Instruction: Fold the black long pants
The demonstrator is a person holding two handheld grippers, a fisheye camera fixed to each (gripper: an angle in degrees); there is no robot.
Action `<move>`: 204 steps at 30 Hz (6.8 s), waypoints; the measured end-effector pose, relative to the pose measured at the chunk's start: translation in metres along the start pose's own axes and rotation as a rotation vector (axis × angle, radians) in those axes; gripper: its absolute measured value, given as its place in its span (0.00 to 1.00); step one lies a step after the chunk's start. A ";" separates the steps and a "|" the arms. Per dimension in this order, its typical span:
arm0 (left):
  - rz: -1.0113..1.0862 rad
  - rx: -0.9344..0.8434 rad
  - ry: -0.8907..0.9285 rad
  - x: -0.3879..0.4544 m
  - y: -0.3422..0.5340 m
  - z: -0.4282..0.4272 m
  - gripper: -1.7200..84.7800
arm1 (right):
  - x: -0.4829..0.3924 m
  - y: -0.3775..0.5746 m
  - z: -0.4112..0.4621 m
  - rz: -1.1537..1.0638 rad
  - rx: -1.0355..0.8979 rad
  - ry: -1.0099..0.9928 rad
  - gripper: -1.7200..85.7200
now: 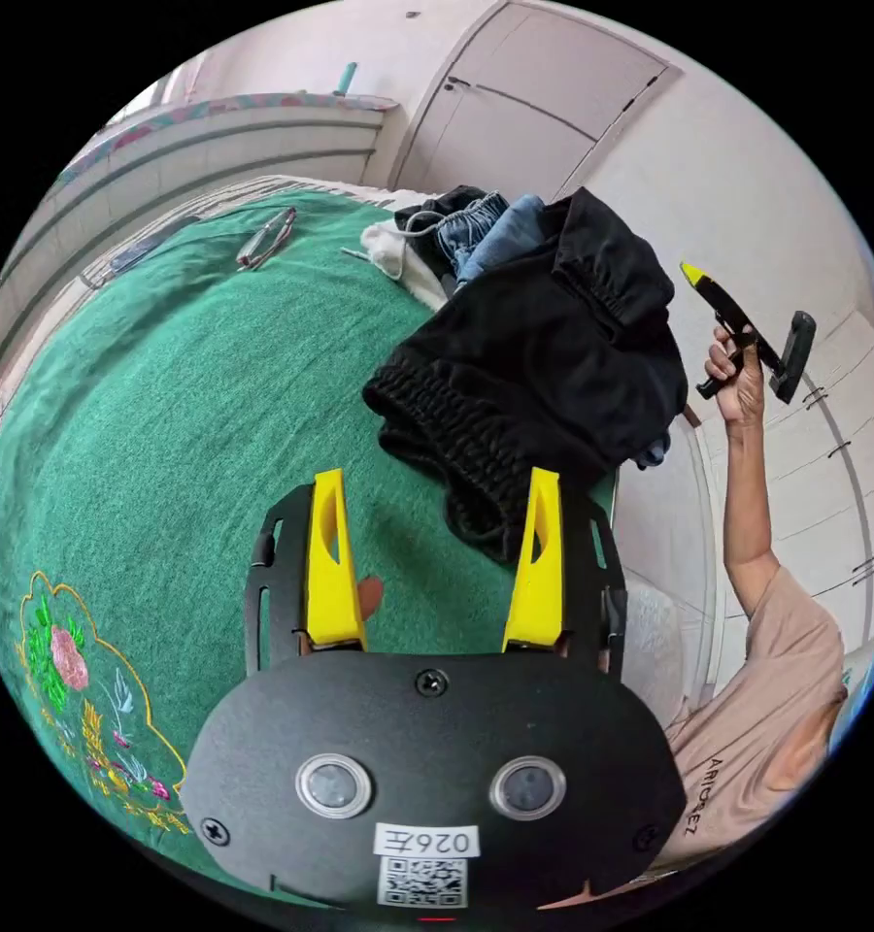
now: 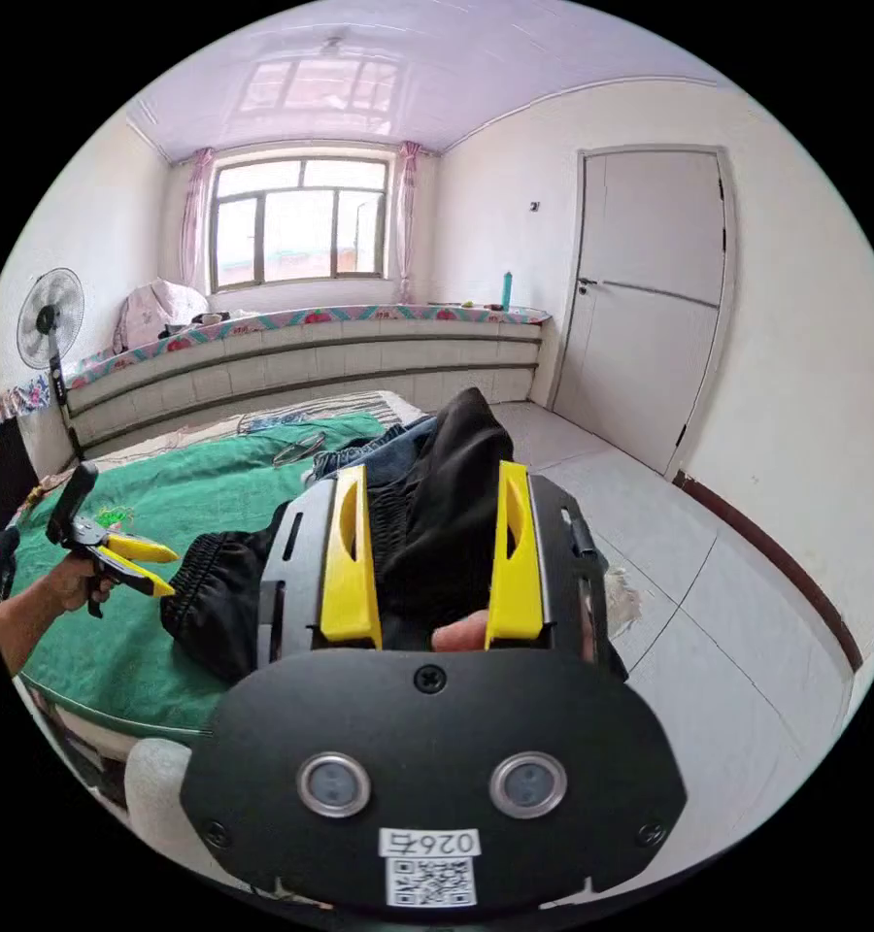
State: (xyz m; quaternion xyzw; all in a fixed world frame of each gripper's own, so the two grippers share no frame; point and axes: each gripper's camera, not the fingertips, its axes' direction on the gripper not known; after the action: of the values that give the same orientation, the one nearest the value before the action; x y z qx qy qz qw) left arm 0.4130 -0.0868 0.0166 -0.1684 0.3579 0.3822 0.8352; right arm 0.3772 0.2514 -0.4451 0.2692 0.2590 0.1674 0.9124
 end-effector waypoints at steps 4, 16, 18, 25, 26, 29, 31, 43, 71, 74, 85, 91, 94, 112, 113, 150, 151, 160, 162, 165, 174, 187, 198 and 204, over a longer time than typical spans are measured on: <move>-0.117 -0.014 0.001 -0.023 -0.027 0.022 0.31 | 0.043 -0.032 0.060 0.039 -0.179 0.013 0.25; -0.027 0.218 -0.072 -0.039 0.011 -0.084 0.09 | 0.013 -0.046 0.043 -0.215 -0.175 0.163 0.07; -0.004 0.330 -0.141 -0.034 0.053 -0.136 0.09 | -0.006 -0.049 0.001 -0.250 -0.059 0.131 0.07; -0.075 0.560 -0.370 -0.043 0.208 -0.286 0.09 | -0.082 -0.059 -0.082 -0.359 0.130 -0.224 0.07; -0.100 0.576 -0.431 -0.045 0.237 -0.310 0.09 | -0.102 -0.060 -0.085 -0.381 0.134 -0.299 0.07; -0.189 0.614 -0.560 -0.052 0.308 -0.362 0.09 | -0.160 -0.057 -0.077 -0.432 0.121 -0.459 0.07; -0.248 0.647 -0.635 -0.057 0.348 -0.388 0.09 | -0.198 -0.051 -0.066 -0.456 0.104 -0.538 0.07; -0.687 0.575 -0.589 -0.235 0.479 -0.426 0.13 | -0.368 -0.002 0.098 -0.371 -0.305 -0.671 0.09; -0.616 0.202 -0.741 -0.292 0.495 -0.472 0.15 | -0.505 0.074 0.125 -1.037 -0.276 -0.648 0.07; -0.626 0.366 -0.630 -0.286 0.527 -0.504 0.08 | -0.493 0.055 0.132 -0.941 -0.331 -0.709 0.02; -0.635 0.702 -0.937 -0.227 0.588 -0.569 0.04 | -0.310 -0.062 0.079 -0.303 0.054 -0.809 0.01; -0.748 0.507 -0.838 -0.273 0.603 -0.562 0.06 | -0.209 -0.097 0.138 -0.126 -0.033 -0.363 0.02; -0.822 0.459 -0.750 -0.293 0.614 -0.559 0.09 | -0.162 -0.088 0.207 0.011 -0.292 -0.239 0.06; -0.624 0.357 -0.639 -0.287 0.602 -0.543 0.20 | -0.244 -0.042 0.289 -0.199 -0.480 -0.412 0.14; -0.604 0.288 -0.711 -0.280 0.597 -0.540 0.15 | -0.254 -0.033 0.299 -0.251 -0.533 -0.387 0.13; -0.218 0.243 -0.362 -0.057 0.783 -0.563 0.01 | -0.090 0.037 0.080 -0.321 -0.300 -0.626 0.10; -0.227 0.280 -0.362 -0.055 0.786 -0.567 0.01 | -0.094 0.033 0.083 -0.325 -0.296 -0.630 0.11; -0.195 0.391 -0.427 -0.039 0.750 -0.580 0.01 | -0.172 0.011 0.203 -0.426 -0.671 -0.572 0.04; -0.181 0.433 -0.461 -0.034 0.747 -0.588 0.01 | -0.145 0.014 0.184 -0.390 -0.615 -0.538 0.01; -0.162 0.576 -0.470 -0.031 0.754 -0.605 0.01 | -0.088 0.031 0.152 -0.277 -0.528 -0.466 0.01; -0.403 0.787 -0.495 -0.108 0.737 -0.631 0.03 | 0.012 0.036 0.075 0.155 -0.123 -0.327 0.06; -0.712 0.245 -0.572 -0.334 0.611 -0.573 0.23 | -0.149 -0.110 0.270 -0.211 -0.372 -0.237 0.08; -0.652 0.237 -0.538 -0.366 0.574 -0.557 0.29 | -0.182 -0.135 0.417 -0.327 -0.588 -0.245 0.15; -0.600 0.113 -0.690 -0.355 0.549 -0.543 0.16 | -0.205 -0.130 0.412 -0.389 -0.571 -0.275 0.03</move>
State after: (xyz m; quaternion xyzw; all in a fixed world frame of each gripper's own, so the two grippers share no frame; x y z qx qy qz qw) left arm -0.4187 -0.2142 -0.1031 -0.0814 0.0146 0.1370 0.9871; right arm 0.4647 -0.1104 -0.1449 -0.0306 0.1232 0.0187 0.9917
